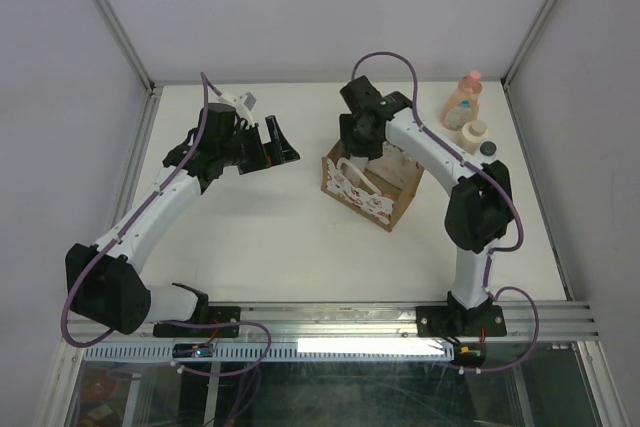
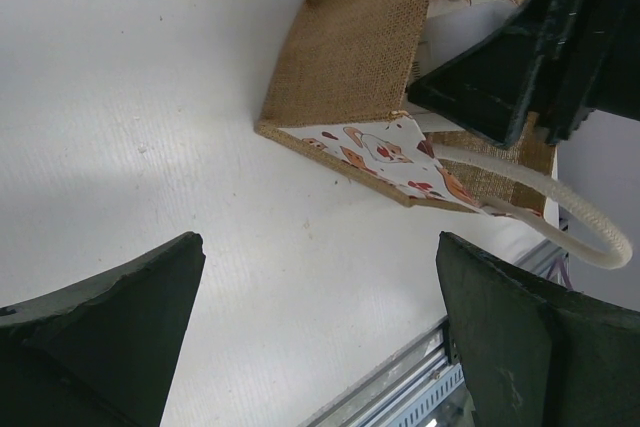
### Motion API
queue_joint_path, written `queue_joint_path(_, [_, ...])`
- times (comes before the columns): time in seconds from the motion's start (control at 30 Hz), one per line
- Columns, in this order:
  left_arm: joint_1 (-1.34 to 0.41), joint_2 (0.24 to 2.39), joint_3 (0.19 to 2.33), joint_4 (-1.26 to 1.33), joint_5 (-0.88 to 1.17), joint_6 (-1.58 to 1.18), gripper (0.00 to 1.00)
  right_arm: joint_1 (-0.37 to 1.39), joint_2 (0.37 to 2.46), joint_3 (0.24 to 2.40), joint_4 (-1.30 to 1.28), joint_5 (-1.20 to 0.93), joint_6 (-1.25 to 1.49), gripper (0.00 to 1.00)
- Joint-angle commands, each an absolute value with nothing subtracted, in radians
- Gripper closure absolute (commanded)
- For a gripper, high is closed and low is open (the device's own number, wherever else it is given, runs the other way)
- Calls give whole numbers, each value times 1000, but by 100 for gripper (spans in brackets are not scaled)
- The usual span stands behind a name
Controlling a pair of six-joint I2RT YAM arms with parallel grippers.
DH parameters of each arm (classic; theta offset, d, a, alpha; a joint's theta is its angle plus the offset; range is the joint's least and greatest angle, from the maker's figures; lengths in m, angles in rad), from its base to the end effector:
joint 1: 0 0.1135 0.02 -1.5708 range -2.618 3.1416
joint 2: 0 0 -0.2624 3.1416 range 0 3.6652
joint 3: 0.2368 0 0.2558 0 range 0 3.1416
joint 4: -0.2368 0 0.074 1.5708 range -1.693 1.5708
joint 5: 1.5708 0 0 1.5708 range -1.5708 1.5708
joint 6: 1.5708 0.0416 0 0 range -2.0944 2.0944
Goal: Take the personal care products out of the canvas bag
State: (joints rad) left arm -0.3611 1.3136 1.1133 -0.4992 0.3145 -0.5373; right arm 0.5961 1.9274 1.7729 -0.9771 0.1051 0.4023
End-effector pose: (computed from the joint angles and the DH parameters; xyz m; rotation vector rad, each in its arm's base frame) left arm 0.2722 -0.1165 0.3035 -0.0341 2.3668 -0.8143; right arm 0.3464 0.2297 0.2760 -0.2298 2.6924 0.1639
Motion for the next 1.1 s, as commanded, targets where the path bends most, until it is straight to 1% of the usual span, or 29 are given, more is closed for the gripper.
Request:
queue_joint_path(0.0, [-371,1308,1140,-448,311,-560,1,537,1689,1787,-869,53,435,96])
queue_joint_path(0.1, [-371,1311,1138,-445,313,-563,1,488,1609,1757,-842,-10,456,100])
queue_joint_path(0.27, [-373,1319,1128,-426,321,-580,1,385,1440,1644,-763,-134,470,100])
queue_joint_path(0.43, [-383,1339,1130,-403,328,-593,1,302,1226,1460,-672,-131,430,100])
queue_joint_path(0.63, [-398,1367,1149,-391,328,-595,1,267,1025,1395,-661,5,323,100])
queue_joint_path(0.7, [-402,1375,1153,-391,330,-595,1,267,984,1385,-670,85,282,100])
queue_joint_path(0.83, [-408,1383,1155,-390,326,-597,1,266,949,1351,-753,364,253,100])
queue_joint_path(0.9, [-411,1383,1152,-390,324,-598,1,262,949,1320,-792,454,252,100])
queue_joint_path(1.07, [-414,1381,1149,-390,321,-601,1,229,956,1195,-813,487,298,100])
